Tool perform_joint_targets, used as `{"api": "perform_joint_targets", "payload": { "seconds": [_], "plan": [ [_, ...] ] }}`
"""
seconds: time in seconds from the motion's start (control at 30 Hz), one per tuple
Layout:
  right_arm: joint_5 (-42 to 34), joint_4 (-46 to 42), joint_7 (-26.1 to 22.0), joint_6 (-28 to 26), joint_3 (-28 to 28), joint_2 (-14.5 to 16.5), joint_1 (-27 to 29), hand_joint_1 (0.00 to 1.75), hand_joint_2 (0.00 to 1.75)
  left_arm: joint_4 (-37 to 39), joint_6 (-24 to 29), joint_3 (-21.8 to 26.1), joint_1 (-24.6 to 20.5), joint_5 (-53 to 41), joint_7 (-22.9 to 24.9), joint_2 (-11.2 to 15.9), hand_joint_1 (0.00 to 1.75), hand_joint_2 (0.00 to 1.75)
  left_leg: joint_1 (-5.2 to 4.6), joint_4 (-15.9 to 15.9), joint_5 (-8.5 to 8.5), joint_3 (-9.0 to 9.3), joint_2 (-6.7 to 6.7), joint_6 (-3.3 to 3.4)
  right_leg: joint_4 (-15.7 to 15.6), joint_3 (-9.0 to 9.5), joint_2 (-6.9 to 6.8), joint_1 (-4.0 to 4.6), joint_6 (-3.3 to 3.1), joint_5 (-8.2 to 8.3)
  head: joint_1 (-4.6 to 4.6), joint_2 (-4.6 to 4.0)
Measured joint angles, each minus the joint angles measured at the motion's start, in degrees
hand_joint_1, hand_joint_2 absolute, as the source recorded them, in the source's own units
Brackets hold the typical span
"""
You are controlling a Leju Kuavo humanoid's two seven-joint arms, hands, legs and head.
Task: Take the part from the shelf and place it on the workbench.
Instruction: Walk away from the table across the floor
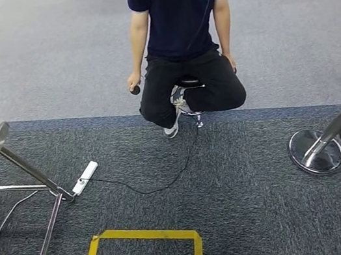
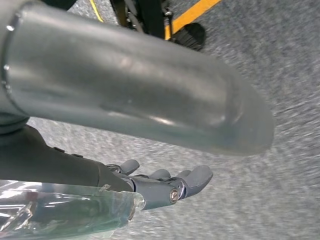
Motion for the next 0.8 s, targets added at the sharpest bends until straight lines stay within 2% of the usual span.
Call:
{"api": "perform_joint_targets", "payload": {
  "seconds": [0.03,0.07,0.1,0.13,0.17,0.2,0.23,0.27,0.3,0.33,0.4,0.43,0.47,0.5,0.57,0.63,0.7,0.73,0.77,0.8],
  "plan": [
    [0.09,0.03,0.18,-0.05,0.0,0.0,0.18,0.0,0.0,0.0,-0.01,-0.01,0.0,-0.14,0.06,-0.07,0.0,0.0,-0.02,-0.12,0.21,-0.01,0.57,0.38,-0.23,-0.23,0.51,-0.15,0.41,0.23,-0.01,0.0],
    [0.25,0.08,0.29,-0.07,0.01,0.05,0.39,0.0,0.0,-0.01,-0.04,-0.01,-0.04,-0.24,-0.01,-0.09,0.0,0.0,-0.03,-0.34,0.42,0.06,1.18,0.79,-0.1,-0.52,0.24,-0.18,0.73,0.15,0.02,0.0],
    [0.4,0.12,0.35,-0.07,0.03,0.1,0.51,0.0,0.0,-0.01,-0.1,-0.01,-0.1,-0.29,-0.12,-0.09,0.0,0.0,0.0,-0.57,0.62,0.13,1.82,1.19,0.8,-1.09,-0.67,-0.12,0.96,-0.46,0.18,0.0],
    [0.56,0.16,0.4,-0.07,0.07,0.15,0.51,0.0,0.0,-0.01,-0.21,-0.01,-0.11,-0.32,-0.25,-0.09,0.0,0.0,0.02,-0.78,0.76,0.19,2.53,1.54,3.05,-2.21,-2.06,-0.01,1.08,-1.81,0.33,0.0],
    [0.7,0.19,0.45,-0.08,0.12,0.21,0.42,0.0,0.0,-0.01,-0.32,-0.01,-0.09,-0.36,-0.36,-0.08,0.0,0.0,-0.13,-0.8,0.77,0.21,3.23,1.74,6.42,-3.69,-3.71,0.12,1.12,-3.68,0.48,0.0],
    [0.79,0.21,0.5,-0.09,0.18,0.22,0.29,0.0,0.0,-0.01,-0.42,-0.01,-0.02,-0.42,-0.41,-0.08,0.0,0.0,-0.27,-0.79,0.73,0.19,3.95,1.89,10.33,-5.42,-4.75,0.18,1.18,-5.61,0.57,0.0],
    [0.9,0.22,0.57,-0.09,0.25,0.23,0.25,0.0,0.0,0.0,-0.5,-0.02,0.04,-0.56,-0.39,-0.07,0.0,0.0,-0.4,-0.78,0.7,0.18,4.72,1.98,13.74,-6.86,-5.35,0.18,1.23,-7.04,0.58,0.0],
    [0.98,0.24,0.61,-0.09,0.31,0.23,0.31,0.0,0.0,0.01,-0.51,-0.02,0.06,-0.7,-0.32,-0.05,0.0,0.0,-0.47,-0.77,0.68,0.19,5.42,2.01,15.46,-7.43,-5.65,0.17,1.23,-7.46,0.57,0.0],
    [1.11,0.25,0.66,-0.09,0.36,0.23,0.43,0.0,0.0,0.01,-0.49,-0.03,0.04,-0.87,-0.16,-0.03,0.0,0.0,-0.51,-0.76,0.65,0.21,6.04,2.0,15.06,-6.91,-5.85,0.17,1.2,-6.92,0.59,0.0],
    [1.26,0.25,0.69,-0.09,0.39,0.23,0.53,0.0,0.0,0.01,-0.39,-0.04,0.01,-1.1,0.07,-0.01,0.0,0.0,-0.52,-0.76,0.61,0.28,6.63,1.94,12.5,-5.25,-6.13,0.18,1.14,-5.56,0.59,0.0],
    [1.56,0.25,0.7,-0.08,0.4,0.23,0.47,0.0,0.0,0.0,-0.12,-0.05,-0.02,-1.43,0.69,-0.01,0.0,0.0,-0.68,-0.7,0.4,0.48,7.64,1.62,4.89,-0.62,-7.91,0.38,0.89,-2.85,0.61,0.0],
    [1.72,0.25,0.62,-0.08,0.41,0.23,0.34,0.0,0.0,0.0,-0.01,-0.05,-0.01,-1.66,0.99,0.01,0.0,0.0,-0.83,-0.62,0.26,0.57,8.09,1.35,2.03,1.13,-8.74,0.49,0.6,-2.12,0.55,0.0],
    [1.95,0.25,0.5,-0.1,0.43,0.24,0.23,0.0,0.0,0.0,0.04,-0.06,-0.02,-1.84,1.26,0.02,0.0,0.0,-0.98,-0.54,0.16,0.65,8.49,1.11,0.5,2.02,-9.28,0.61,0.31,-1.92,0.49,0.0],
    [2.27,0.25,0.31,-0.15,0.47,0.24,0.18,0.0,0.0,0.01,0.06,-0.08,-0.04,-2.06,1.47,0.03,0.0,0.0,-1.1,-0.51,0.13,0.69,8.88,0.87,0.07,2.16,-9.25,0.75,-0.03,-2.02,0.43,0.0],
    [2.87,0.25,-0.22,-0.34,0.55,0.23,0.33,0.0,0.0,0.0,0.02,-0.14,-0.11,-2.44,1.7,0.01,0.0,0.0,-0.98,-0.45,0.0,0.73,9.32,0.38,-0.08,1.96,-8.22,0.69,-0.69,-1.7,0.4,0.0],
    [3.19,0.25,-0.73,-0.46,0.61,0.22,0.39,0.0,0.0,-0.01,-0.04,-0.17,-0.14,-2.64,1.77,-0.01,0.0,0.0,-0.78,1.68,-1.7,-0.18,7.68,-0.28,-0.34,1.84,-7.26,0.47,-1.33,-1.34,0.27,0.0],
    [3.36,0.25,-1.12,-0.5,0.63,0.18,0.22,0.0,0.0,0.0,-0.07,-0.18,-0.01,-2.71,1.78,-0.02,0.0,0.0,-0.58,8.22,-5.37,-3.16,5.42,-0.7,-0.5,1.7,-6.21,0.32,-1.81,-1.12,0.06,0.0],
    [3.39,0.25,-1.27,-0.5,0.63,0.16,0.13,0.0,0.0,0.01,-0.08,-0.18,0.09,-2.74,1.79,-0.04,0.0,0.0,-0.48,12.19,-7.05,-5.08,4.96,-0.78,-0.51,1.6,-5.6,0.32,-1.94,-1.07,0.02,0.0],
    [3.41,0.25,-1.38,-0.5,0.63,0.15,0.1,0.0,0.0,0.01,-0.08,-0.18,0.17,-2.75,1.79,-0.07,0.0,0.0,-0.39,15.08,-7.87,-6.55,4.75,-0.82,-0.51,1.54,-4.95,0.31,-2.02,-1.04,0.0,0.0],
    [3.42,0.25,-1.42,-0.5,0.63,0.14,0.14,0.0,0.0,0.01,-0.09,-0.18,0.2,-2.77,1.79,-0.09,0.0,0.0,-0.3,16.2,-7.58,-7.21,4.64,-0.85,-0.5,1.5,-4.26,0.29,-2.01,-1.0,0.01,0.0]
  ]
}}
